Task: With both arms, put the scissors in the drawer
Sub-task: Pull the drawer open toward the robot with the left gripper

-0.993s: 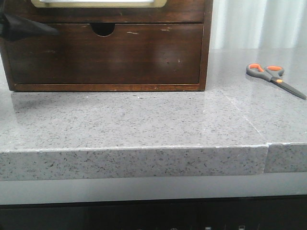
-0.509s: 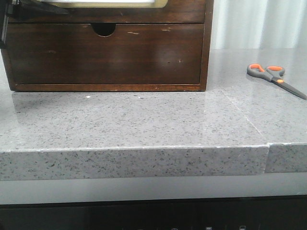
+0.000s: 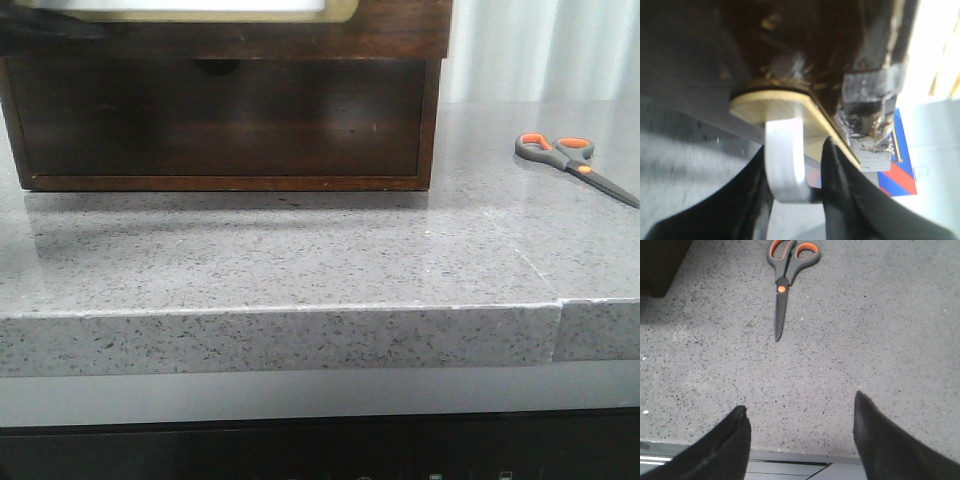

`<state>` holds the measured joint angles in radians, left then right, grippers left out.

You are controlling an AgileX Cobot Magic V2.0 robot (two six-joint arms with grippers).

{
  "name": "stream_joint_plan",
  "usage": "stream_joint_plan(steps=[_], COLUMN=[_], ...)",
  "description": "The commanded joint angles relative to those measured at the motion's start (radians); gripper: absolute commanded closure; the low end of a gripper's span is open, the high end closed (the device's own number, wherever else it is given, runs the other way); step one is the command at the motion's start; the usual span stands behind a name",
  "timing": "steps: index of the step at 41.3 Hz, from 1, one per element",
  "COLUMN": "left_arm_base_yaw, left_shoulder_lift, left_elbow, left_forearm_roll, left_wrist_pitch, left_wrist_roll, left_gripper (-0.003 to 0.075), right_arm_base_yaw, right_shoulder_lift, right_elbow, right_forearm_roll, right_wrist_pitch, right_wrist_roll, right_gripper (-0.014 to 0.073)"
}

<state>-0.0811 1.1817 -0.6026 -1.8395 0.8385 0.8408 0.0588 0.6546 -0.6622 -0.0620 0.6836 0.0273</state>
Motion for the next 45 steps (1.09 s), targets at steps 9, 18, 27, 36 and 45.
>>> stream_joint_plan(steps=[9, 18, 27, 36, 45], left_arm_base_yaw=[-0.008, -0.008, -0.008, -0.006, -0.006], left_shoulder_lift=[-0.205, -0.259, -0.259, -0.287, -0.42], left_elbow=[0.131, 0.152, 0.152, 0.152, 0.151], left_forearm_roll=[-0.01, 0.009, 0.038, 0.117, 0.373], left_wrist_pitch=[0.147, 0.151, 0.132, 0.107, -0.024], left_wrist_roll=[0.073, 0.073, 0.073, 0.073, -0.068], left_gripper=[0.0584, 0.0568, 0.0204, 0.0146, 0.0156], right_arm_base_yaw=[-0.009, -0.009, -0.009, -0.009, -0.009], right_shoulder_lift=[0.006, 0.006, 0.006, 0.006, 0.006], right_elbow=[-0.033, -0.033, -0.033, -0.033, -0.033], right_forearm_roll=[-0.016, -0.016, -0.016, -0.016, -0.016], right_wrist_pitch=[-0.061, -0.061, -0.061, -0.061, -0.06], right_wrist_roll=[-0.01, -0.01, -0.01, -0.01, -0.01], right_gripper=[0.0118, 0.0118, 0.0118, 0.0118, 0.0118])
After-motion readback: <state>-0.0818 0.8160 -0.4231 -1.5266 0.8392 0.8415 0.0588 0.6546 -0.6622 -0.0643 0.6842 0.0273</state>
